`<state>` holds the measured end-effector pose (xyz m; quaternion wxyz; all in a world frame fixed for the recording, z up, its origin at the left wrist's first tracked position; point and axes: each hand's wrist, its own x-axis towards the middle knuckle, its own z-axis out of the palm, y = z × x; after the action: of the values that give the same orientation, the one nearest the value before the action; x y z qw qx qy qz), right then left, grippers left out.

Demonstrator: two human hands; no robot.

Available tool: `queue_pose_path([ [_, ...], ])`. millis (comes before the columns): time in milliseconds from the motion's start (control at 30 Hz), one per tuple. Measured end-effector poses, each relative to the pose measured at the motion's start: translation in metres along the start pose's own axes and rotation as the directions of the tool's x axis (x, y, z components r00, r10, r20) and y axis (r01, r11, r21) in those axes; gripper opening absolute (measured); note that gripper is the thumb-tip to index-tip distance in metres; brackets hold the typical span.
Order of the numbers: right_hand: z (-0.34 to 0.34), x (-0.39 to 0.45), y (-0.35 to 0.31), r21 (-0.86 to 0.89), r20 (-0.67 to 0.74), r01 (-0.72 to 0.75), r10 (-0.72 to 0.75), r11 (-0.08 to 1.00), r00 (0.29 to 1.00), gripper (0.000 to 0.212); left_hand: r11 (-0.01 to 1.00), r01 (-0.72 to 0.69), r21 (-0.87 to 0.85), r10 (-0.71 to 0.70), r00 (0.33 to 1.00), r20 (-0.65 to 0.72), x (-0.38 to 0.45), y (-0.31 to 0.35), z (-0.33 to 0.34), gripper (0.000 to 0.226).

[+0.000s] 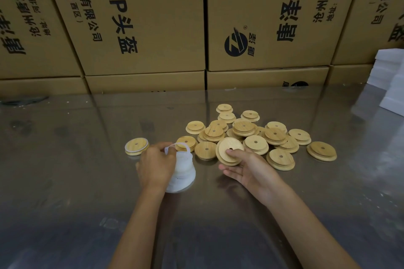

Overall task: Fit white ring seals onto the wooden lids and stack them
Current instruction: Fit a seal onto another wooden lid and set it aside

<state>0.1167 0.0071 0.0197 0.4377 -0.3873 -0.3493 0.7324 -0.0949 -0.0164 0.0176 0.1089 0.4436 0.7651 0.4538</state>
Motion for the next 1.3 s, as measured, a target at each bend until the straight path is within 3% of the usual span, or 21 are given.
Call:
queue_pose_path([
  [267, 0.003, 0.0, 0.001, -0.018, -0.017, 0.004, -0.004, 1.0, 1.0, 0.021, 0.943, -0.215, -0.254, 0.196, 0.976, -0.097, -0.004, 0.012, 0.004, 0.018],
  [400, 0.006, -0.003, 0.001, -0.1, 0.014, 0.025, -0.023, 0.995, 1.0, 0.023, 0.886, -0.31, -0.345, 0.331, 0.944, 0.003, -0.016, 0.024, 0.009, 0.016],
  [567, 0.011, -0.009, 0.0, -0.281, 0.069, 0.065, -0.048, 0.957, 0.996, 0.021, 0.865, -0.426, -0.265, 0.469, 0.874, 0.126, -0.032, 0.033, 0.023, 0.018],
  [767, 0.013, -0.011, -0.002, -0.381, 0.087, 0.065, -0.035, 0.922, 0.996, 0.022, 0.868, -0.42, -0.266, 0.465, 0.875, 0.134, -0.034, 0.035, 0.024, 0.019],
  [1067, 0.013, -0.012, -0.003, -0.426, 0.098, 0.056, -0.015, 0.903, 0.995, 0.018, 0.868, -0.202, -0.453, 0.345, 0.902, 0.259, -0.036, 0.04, 0.023, 0.037],
  [1300, 0.014, -0.013, -0.003, -0.421, 0.095, 0.05, -0.011, 0.906, 0.995, 0.018, 0.872, -0.304, -0.383, 0.394, 0.901, 0.181, -0.034, 0.038, 0.025, 0.028],
])
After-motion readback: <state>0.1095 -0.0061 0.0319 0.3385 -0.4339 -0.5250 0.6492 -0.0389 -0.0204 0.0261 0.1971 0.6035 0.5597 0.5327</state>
